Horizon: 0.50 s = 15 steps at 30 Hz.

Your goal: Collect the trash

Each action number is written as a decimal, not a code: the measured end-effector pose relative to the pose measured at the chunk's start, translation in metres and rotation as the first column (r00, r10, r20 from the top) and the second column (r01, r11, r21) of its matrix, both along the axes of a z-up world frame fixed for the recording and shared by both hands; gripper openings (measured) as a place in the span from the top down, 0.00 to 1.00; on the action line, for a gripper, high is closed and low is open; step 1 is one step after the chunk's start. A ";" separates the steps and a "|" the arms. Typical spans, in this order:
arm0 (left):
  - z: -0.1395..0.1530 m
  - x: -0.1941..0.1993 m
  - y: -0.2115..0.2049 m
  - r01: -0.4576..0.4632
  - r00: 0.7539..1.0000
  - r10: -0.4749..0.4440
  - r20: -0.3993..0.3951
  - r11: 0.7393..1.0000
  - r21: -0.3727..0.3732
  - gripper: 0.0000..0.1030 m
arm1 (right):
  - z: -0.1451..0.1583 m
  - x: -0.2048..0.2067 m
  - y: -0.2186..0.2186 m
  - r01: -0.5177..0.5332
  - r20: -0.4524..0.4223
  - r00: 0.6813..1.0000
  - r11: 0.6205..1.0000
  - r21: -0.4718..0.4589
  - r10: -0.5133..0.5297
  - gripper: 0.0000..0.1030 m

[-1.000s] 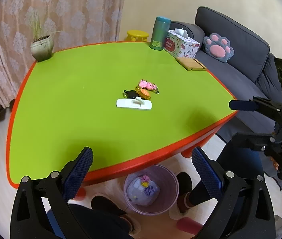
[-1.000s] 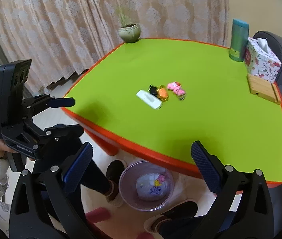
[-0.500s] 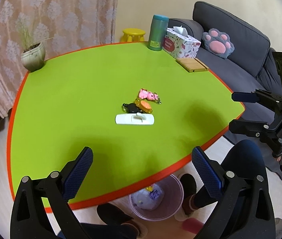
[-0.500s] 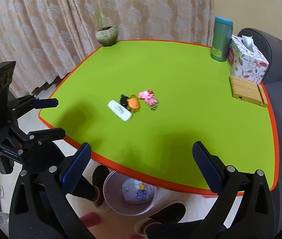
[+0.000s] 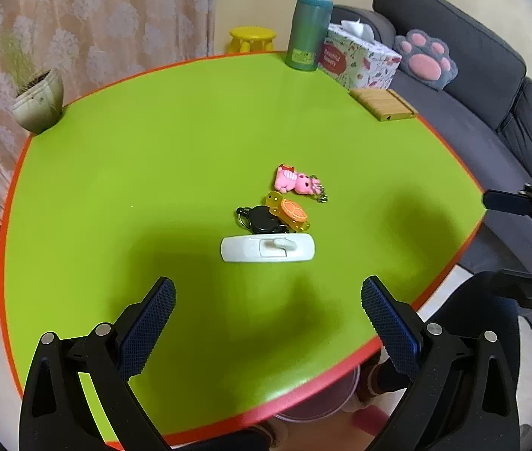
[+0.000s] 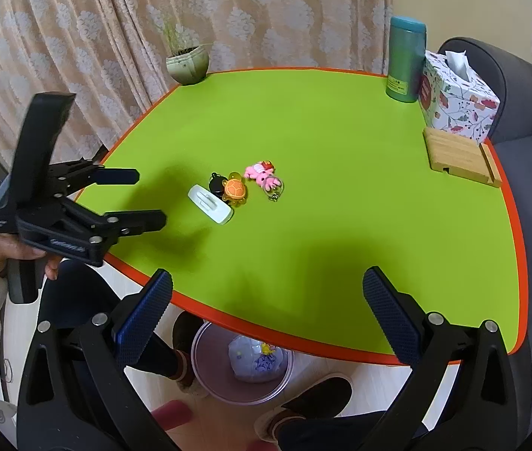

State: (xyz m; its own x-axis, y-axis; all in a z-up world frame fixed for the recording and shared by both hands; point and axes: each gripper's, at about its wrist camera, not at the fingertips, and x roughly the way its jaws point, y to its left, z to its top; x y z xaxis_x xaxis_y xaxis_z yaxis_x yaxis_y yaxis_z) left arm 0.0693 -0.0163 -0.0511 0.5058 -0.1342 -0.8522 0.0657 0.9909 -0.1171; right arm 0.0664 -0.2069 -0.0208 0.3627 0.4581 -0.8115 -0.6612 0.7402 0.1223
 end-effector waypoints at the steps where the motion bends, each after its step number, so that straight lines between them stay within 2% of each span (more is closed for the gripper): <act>1: -0.003 0.003 -0.001 0.000 1.000 0.000 -0.004 1.000 0.005 0.07 | -0.001 0.000 -0.001 0.001 -0.002 1.000 1.000 0.000 -0.001 0.04; 11: -0.019 0.027 -0.005 -0.001 0.999 0.001 -0.034 1.000 0.002 0.08 | -0.006 0.001 -0.003 0.003 -0.017 1.000 1.000 0.007 -0.003 0.04; 15: -0.024 0.033 -0.005 0.002 0.999 -0.002 -0.053 1.000 0.005 0.33 | -0.007 0.002 -0.004 0.002 -0.023 1.000 1.000 0.012 -0.001 0.04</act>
